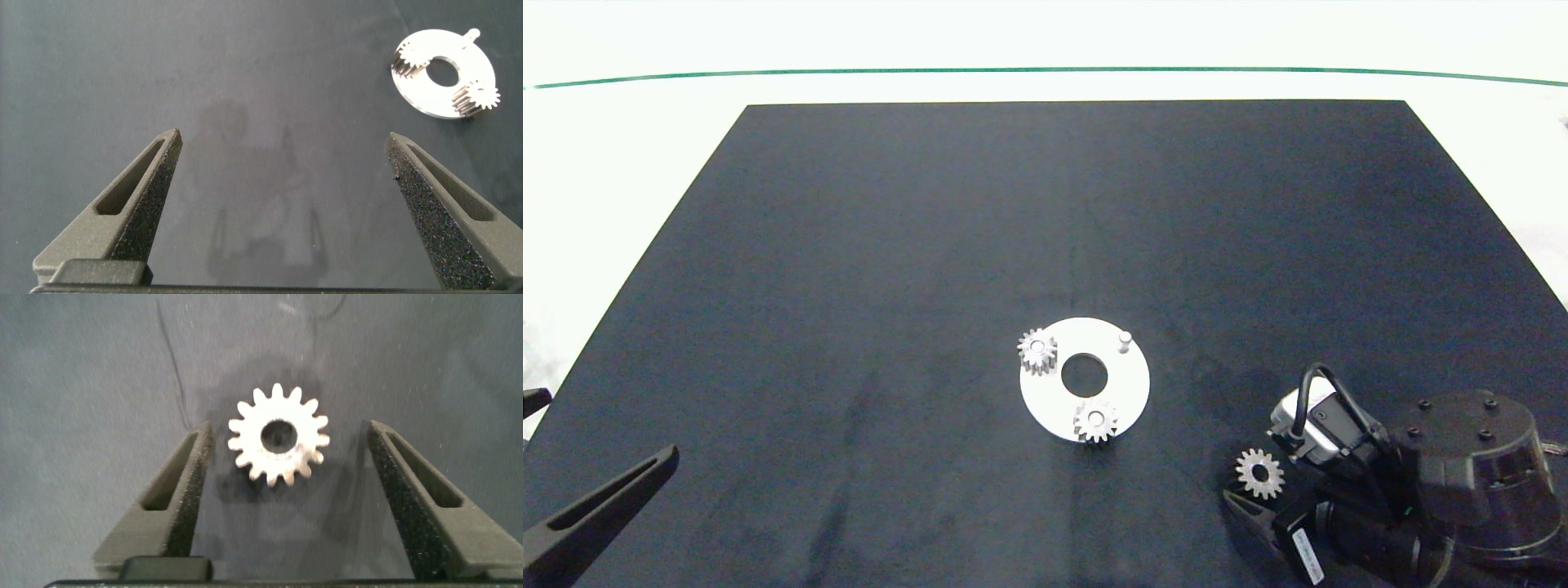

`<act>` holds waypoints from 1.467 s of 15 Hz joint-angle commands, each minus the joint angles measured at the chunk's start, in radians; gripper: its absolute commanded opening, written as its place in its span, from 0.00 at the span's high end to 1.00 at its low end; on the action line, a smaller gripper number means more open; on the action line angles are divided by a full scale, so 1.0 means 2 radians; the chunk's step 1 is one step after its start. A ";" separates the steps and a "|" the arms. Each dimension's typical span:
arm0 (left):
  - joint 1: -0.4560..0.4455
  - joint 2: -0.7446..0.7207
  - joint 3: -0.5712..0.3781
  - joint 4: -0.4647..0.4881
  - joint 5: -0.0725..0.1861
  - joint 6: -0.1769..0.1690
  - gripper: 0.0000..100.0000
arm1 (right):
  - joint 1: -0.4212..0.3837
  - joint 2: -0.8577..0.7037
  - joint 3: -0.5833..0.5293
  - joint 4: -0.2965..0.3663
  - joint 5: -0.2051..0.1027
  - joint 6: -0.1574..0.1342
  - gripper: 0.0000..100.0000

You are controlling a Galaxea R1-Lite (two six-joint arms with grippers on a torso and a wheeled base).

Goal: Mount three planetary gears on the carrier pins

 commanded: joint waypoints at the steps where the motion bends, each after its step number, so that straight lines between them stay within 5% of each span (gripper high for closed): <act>1: 0.000 0.000 0.000 0.000 0.001 0.000 0.00 | -0.004 0.013 0.001 -0.022 -0.002 0.006 0.31; 22: 0.000 0.000 0.000 0.000 0.001 0.000 0.00 | -0.002 0.010 0.003 -0.025 -0.006 0.001 0.72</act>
